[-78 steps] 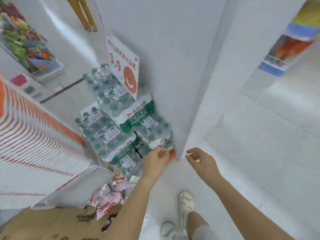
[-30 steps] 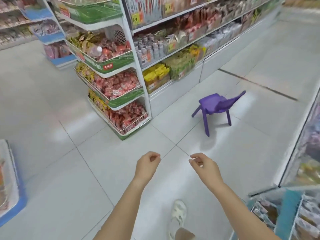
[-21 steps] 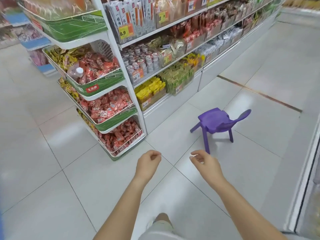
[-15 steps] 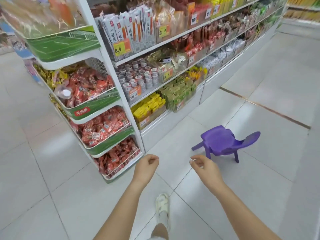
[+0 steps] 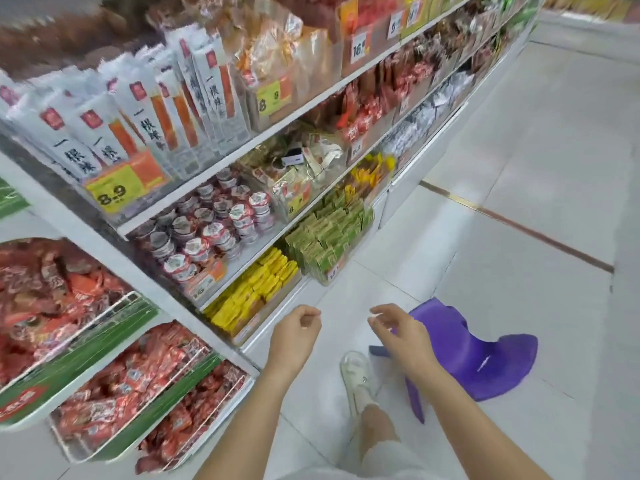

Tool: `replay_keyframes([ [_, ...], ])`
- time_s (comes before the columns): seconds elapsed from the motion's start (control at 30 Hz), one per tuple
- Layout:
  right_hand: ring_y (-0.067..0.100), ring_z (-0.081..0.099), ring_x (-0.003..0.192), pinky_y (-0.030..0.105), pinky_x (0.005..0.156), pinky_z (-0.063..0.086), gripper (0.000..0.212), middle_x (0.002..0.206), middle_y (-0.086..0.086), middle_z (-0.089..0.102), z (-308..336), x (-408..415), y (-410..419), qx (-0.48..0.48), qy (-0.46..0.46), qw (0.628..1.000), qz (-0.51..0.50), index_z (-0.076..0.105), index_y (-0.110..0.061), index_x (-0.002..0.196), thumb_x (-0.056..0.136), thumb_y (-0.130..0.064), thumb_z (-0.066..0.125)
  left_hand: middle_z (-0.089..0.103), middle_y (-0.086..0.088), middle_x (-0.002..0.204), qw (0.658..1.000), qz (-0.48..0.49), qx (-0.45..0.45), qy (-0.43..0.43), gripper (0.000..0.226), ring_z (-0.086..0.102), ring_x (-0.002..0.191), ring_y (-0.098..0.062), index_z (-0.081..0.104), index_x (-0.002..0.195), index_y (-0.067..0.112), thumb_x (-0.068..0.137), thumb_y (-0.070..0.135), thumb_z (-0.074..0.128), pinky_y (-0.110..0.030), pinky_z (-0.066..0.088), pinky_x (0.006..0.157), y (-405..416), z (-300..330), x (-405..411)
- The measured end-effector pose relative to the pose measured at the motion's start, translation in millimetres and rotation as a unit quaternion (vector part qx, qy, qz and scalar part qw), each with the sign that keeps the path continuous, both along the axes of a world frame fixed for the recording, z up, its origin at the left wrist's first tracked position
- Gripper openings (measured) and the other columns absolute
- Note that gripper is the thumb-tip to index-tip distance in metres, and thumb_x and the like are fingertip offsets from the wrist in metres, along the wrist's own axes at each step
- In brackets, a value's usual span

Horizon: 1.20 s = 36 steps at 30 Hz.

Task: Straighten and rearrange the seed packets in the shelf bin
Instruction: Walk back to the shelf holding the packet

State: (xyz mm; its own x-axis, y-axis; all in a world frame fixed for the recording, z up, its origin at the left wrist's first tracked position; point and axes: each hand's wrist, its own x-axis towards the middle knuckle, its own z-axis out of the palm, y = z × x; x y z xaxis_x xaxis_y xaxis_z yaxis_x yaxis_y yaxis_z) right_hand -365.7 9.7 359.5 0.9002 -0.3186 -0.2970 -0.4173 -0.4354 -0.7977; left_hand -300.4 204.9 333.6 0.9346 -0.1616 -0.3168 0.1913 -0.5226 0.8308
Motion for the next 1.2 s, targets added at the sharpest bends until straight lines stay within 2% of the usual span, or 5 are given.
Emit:
replay_keyframes([
  [0.23,0.004,0.062,0.087,0.022,0.072,0.045,0.009,0.088,-0.014,0.067,-19,153,-78,-0.055,0.035,0.995,0.072,0.06,-0.039,0.099,0.091,-0.035,0.061,0.068,0.007,0.098,0.999,0.041,0.022,0.023,0.014,0.063,0.095,-0.009,0.069,0.105,0.017,0.096,0.018,0.059,-0.005,0.038,0.064,-67,-3,128],
  [0.47,0.006,0.062,0.086,0.025,0.075,0.045,0.01,0.085,-0.011,0.067,-26,271,-117,-0.06,0.059,0.991,0.106,0.063,-0.033,0.101,0.092,-0.033,0.06,0.068,0.01,0.097,0.997,0.067,0.022,0.044,0.01,0.063,0.095,-0.007,0.067,0.1,0.024,0.096,0.019,0.059,-0.023,0.048,0.082,-94,-8,223],
  [0.63,0.007,0.063,0.087,0.029,0.078,0.047,0.013,0.088,-0.01,0.068,-40,333,-130,-0.071,0.066,0.989,0.115,0.064,-0.031,0.105,0.092,-0.034,0.059,0.067,0.012,0.098,0.996,0.047,0.041,0.069,0.011,0.061,0.092,-0.003,0.067,0.103,0.024,0.097,0.022,0.057,-0.021,0.047,0.078,-106,-30,280],
  [0.83,0.004,0.061,0.085,0.009,0.065,0.038,0.009,0.087,-0.01,0.067,-52,387,-162,-0.071,0.083,0.986,0.129,0.062,-0.034,0.101,0.093,-0.036,0.057,0.068,0.009,0.105,0.991,0.037,0.058,0.116,0.016,0.063,0.099,-0.009,0.067,0.109,0.024,0.098,0.025,0.056,-0.03,0.051,0.09,-134,-50,342],
  [1.2,0.01,0.063,0.086,0.024,0.072,0.042,0.016,0.085,-0.01,0.067,-111,526,-269,-0.108,0.113,0.952,0.264,0.064,-0.026,0.107,0.092,-0.032,0.061,0.067,0.009,0.108,0.976,0.13,0.087,0.15,0.017,0.063,0.101,-0.01,0.067,0.111,0.019,0.099,0.018,0.055,-0.016,0.046,0.08,-234,-104,415],
])
